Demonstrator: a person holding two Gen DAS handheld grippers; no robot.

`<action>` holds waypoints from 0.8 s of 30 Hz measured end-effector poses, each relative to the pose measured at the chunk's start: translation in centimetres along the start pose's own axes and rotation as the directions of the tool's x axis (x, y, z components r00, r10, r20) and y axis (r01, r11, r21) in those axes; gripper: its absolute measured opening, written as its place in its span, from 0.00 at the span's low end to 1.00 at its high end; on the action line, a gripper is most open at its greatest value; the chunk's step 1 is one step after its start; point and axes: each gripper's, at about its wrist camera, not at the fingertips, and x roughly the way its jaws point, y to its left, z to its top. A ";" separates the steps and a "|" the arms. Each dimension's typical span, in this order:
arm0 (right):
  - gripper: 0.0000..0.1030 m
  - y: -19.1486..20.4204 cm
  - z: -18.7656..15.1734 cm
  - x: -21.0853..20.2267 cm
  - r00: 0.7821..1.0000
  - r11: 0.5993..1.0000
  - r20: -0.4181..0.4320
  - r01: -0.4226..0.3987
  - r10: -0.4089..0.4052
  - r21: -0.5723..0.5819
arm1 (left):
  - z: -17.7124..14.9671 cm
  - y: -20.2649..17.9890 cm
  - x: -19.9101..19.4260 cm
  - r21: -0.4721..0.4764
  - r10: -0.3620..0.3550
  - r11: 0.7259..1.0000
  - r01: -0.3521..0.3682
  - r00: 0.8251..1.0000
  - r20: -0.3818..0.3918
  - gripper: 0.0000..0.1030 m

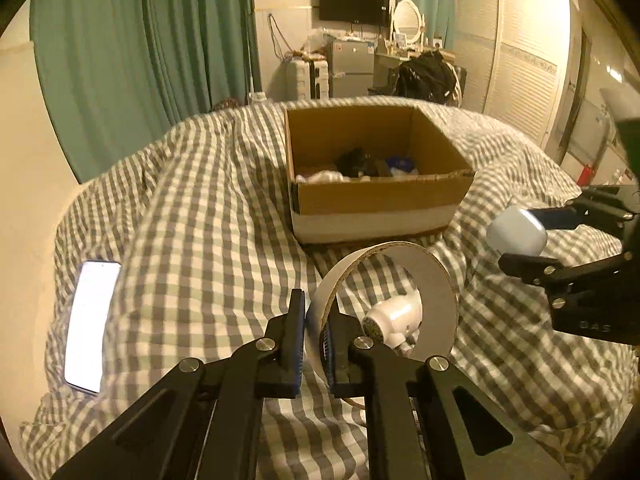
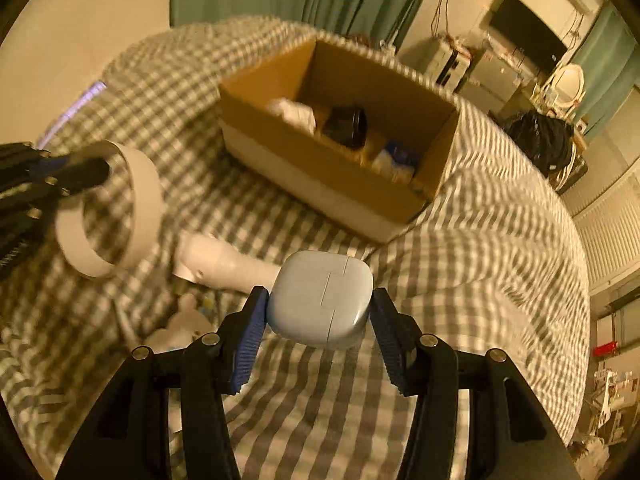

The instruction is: Organize objects

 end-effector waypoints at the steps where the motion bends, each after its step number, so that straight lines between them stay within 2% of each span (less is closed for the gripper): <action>1: 0.51 0.2 0.6 -1.0 1.000 1.000 0.024 0.004 -0.004 0.001 | 0.2 0.0 -0.3 0.001 0.000 1.000 0.000 1.000 0.008 0.08; 6: 0.51 1.4 2.2 -4.9 0.993 1.000 0.115 0.014 -0.013 -0.002 | 2.6 0.1 -2.6 0.010 -0.011 1.000 0.010 0.998 0.065 0.08; 13: 0.51 1.4 4.5 -10.3 0.969 1.000 0.248 0.012 -0.016 0.015 | 7.4 0.1 -4.5 0.030 -0.020 0.999 0.016 0.988 0.151 0.08; 17: 0.51 0.6 6.4 -12.1 0.951 1.000 0.310 0.002 -0.011 0.029 | 9.9 0.3 -4.2 0.027 -0.020 1.000 0.015 0.983 0.180 0.08; 24: 0.51 -1.3 10.4 -12.0 0.925 0.997 0.380 -0.026 -0.003 0.070 | 14.7 0.9 -1.0 0.009 0.004 1.000 -0.006 0.979 0.204 0.08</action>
